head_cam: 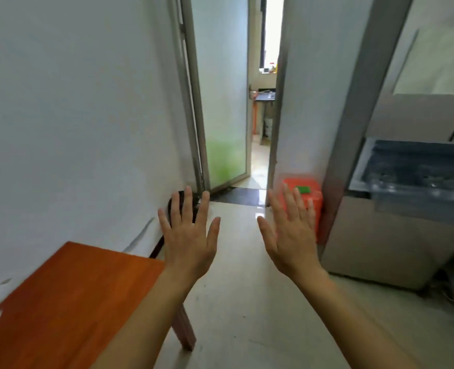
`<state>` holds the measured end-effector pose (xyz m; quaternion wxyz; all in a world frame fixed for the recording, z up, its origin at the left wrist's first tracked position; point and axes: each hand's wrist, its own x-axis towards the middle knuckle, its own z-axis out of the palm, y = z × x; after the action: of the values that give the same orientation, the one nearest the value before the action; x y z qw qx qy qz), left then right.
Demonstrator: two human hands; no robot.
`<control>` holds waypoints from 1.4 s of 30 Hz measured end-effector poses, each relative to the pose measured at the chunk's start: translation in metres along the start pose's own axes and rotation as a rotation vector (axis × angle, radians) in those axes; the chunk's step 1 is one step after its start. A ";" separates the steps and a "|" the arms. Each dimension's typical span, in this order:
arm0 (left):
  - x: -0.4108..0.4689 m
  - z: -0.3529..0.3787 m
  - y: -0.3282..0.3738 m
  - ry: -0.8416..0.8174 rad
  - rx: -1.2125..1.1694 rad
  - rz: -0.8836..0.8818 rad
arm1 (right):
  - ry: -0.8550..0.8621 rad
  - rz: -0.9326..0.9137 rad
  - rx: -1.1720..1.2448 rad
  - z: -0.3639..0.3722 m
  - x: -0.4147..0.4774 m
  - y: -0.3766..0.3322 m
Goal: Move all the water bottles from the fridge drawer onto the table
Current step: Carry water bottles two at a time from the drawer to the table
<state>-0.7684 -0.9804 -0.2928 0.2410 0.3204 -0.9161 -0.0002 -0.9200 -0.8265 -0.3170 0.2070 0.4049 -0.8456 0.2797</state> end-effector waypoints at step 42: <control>0.297 0.399 0.754 -0.557 -0.181 0.535 | -0.143 0.692 -0.204 -0.133 0.112 0.816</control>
<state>-1.5888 -0.6174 -0.3973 0.0020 0.0354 -0.9938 -0.1052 -1.6228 -0.3842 -0.4002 0.0799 0.0910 -0.9684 0.2183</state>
